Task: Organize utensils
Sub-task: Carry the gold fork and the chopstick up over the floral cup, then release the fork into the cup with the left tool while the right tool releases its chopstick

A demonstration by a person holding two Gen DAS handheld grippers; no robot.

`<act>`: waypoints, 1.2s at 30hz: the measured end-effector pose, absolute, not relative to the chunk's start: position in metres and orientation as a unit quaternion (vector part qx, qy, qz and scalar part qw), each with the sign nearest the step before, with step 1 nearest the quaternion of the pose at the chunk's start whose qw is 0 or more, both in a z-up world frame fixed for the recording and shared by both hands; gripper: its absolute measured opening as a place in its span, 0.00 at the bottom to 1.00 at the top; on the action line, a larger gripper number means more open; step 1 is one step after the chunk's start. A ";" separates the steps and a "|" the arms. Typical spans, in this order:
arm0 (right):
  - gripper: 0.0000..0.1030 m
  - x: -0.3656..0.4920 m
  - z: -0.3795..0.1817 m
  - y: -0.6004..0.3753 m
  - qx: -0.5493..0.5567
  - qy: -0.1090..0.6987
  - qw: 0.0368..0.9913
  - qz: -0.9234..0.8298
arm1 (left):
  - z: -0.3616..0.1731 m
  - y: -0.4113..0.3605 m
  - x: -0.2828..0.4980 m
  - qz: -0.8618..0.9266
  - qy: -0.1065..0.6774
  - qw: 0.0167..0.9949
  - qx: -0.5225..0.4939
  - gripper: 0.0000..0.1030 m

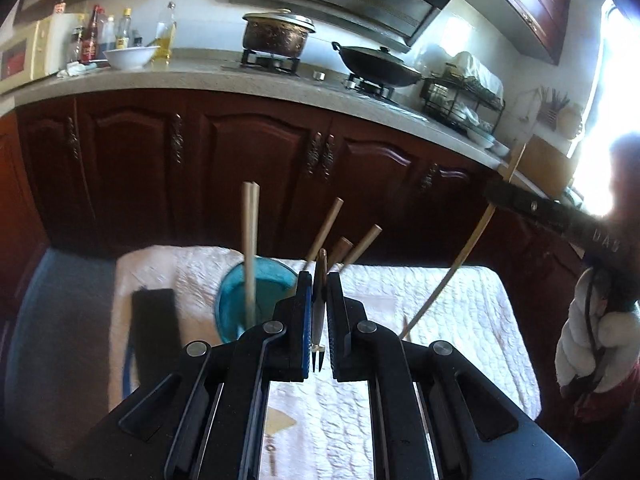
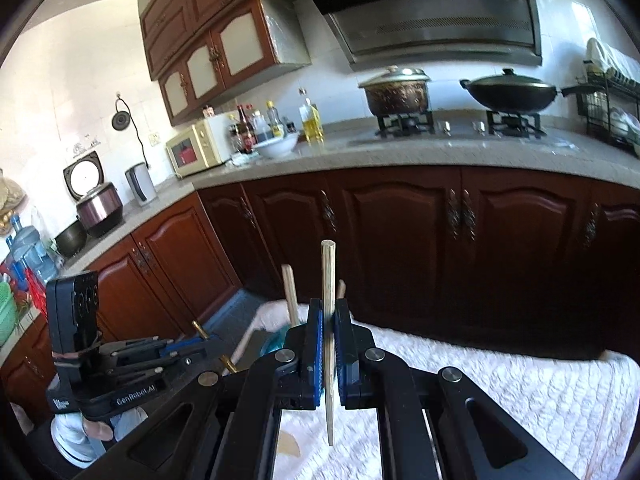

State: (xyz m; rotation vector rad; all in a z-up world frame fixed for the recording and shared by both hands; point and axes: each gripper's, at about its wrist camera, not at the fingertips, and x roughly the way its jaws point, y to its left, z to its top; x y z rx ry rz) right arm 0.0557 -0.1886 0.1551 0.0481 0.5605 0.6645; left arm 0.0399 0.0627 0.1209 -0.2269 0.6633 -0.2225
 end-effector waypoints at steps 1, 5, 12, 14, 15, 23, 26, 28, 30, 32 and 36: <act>0.05 0.059 0.158 -0.182 0.024 0.267 0.907 0.325 | 0.121 0.064 0.041 -0.106 0.324 0.933 -0.110 0.05; 0.05 0.071 0.162 -0.157 0.018 0.256 0.910 0.326 | 0.113 0.065 0.048 -0.093 0.326 0.934 -0.109 0.06; 0.05 0.093 0.149 -0.120 0.000 0.252 0.914 0.317 | 0.089 0.060 0.065 -0.066 0.332 0.936 -0.098 0.06; 0.05 0.100 0.141 -0.113 -0.004 0.254 0.915 0.313 | 0.085 0.060 0.068 -0.058 0.331 0.937 -0.095 0.06; 0.05 0.104 0.137 -0.110 -0.004 0.255 0.914 0.315 | 0.082 0.061 0.070 -0.055 0.331 0.937 -0.095 0.06; 0.05 0.133 0.091 -0.088 -0.001 0.297 0.901 0.316 | 0.062 0.058 0.078 -0.051 0.346 0.933 -0.087 0.06; 0.05 0.139 0.074 -0.084 -0.003 0.317 0.893 0.320 | 0.053 0.056 0.079 -0.052 0.356 0.929 -0.084 0.06; 0.05 0.141 0.063 -0.081 -0.004 0.329 0.888 0.322 | 0.048 0.054 0.079 -0.050 0.361 0.927 -0.082 0.06; 0.05 0.142 0.055 -0.081 -0.004 0.338 0.884 0.322 | 0.042 0.052 0.080 -0.048 0.368 0.925 -0.083 0.06; 0.05 0.144 0.048 -0.080 -0.008 0.346 0.882 0.320 | 0.036 0.051 0.081 -0.047 0.374 0.923 -0.083 0.06; 0.05 0.150 0.041 -0.084 0.000 0.360 0.876 0.320 | 0.025 0.047 0.085 -0.047 0.385 0.918 -0.083 0.06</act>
